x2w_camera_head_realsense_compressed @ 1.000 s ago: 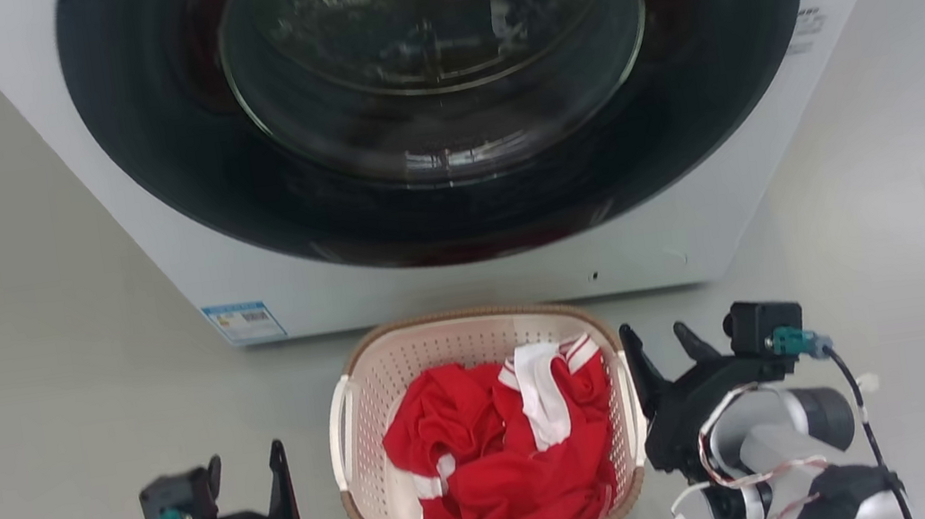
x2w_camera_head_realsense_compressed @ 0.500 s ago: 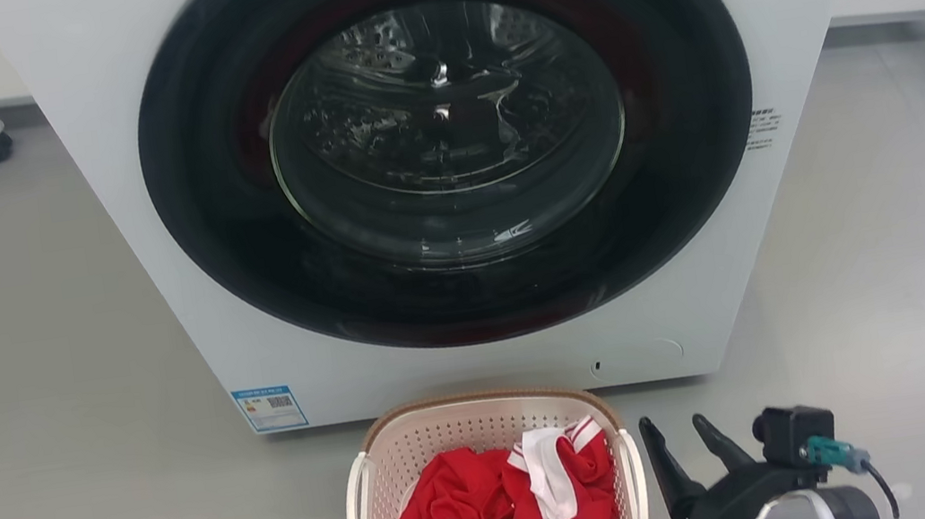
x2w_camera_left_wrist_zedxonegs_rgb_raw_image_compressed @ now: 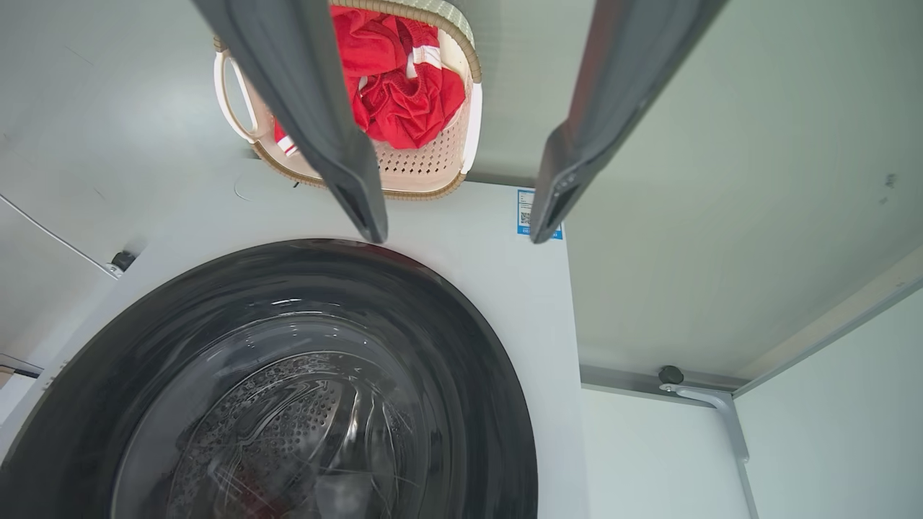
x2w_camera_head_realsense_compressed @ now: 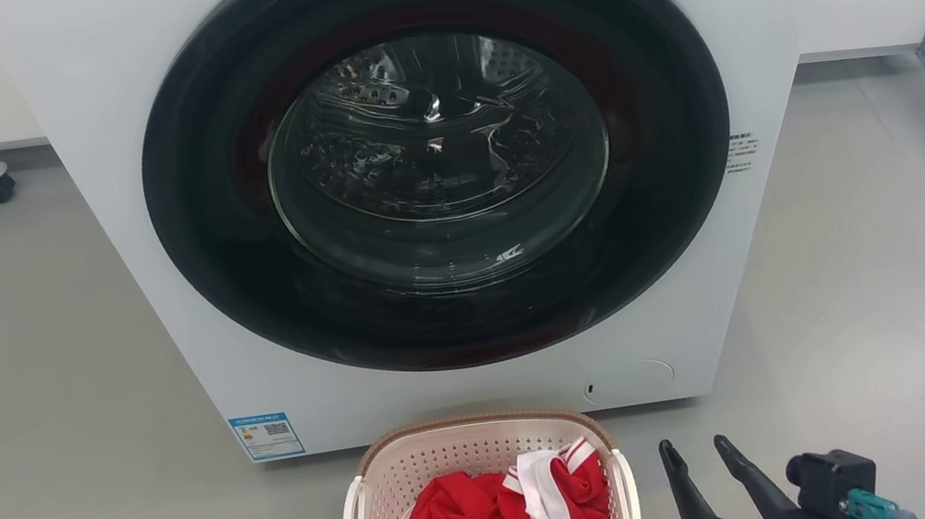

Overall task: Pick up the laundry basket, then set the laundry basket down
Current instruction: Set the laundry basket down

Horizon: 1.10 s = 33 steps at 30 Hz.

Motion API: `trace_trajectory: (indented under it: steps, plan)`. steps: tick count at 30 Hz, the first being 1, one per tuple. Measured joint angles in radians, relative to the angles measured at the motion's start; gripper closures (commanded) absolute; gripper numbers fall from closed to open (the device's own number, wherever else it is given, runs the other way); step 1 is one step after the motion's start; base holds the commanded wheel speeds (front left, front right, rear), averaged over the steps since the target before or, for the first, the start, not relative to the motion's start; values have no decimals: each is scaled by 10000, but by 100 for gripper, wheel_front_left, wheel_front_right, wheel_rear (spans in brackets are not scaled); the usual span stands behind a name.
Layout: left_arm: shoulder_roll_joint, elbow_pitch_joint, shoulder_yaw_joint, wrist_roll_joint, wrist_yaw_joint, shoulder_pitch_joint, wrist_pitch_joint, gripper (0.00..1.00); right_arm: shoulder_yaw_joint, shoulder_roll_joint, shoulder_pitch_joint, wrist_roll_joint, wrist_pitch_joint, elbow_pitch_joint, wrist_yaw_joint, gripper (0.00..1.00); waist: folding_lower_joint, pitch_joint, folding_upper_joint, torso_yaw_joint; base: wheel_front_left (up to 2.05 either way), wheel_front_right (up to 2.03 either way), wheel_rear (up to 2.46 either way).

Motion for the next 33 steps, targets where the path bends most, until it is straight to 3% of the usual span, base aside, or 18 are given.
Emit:
trace_trajectory:
  steps: [17,33]
  plan:
    - [-293,-1323,428,685,2,582,0,0,-1354,249,1251,-2042,0,-1559,0,0,0,134,1,-311,0,0,0]
    - [-303,-1638,433,1256,2,582,0,0,-1881,502,1591,-2897,0,-2127,-2,0,0,232,1,-378,0,0,0]
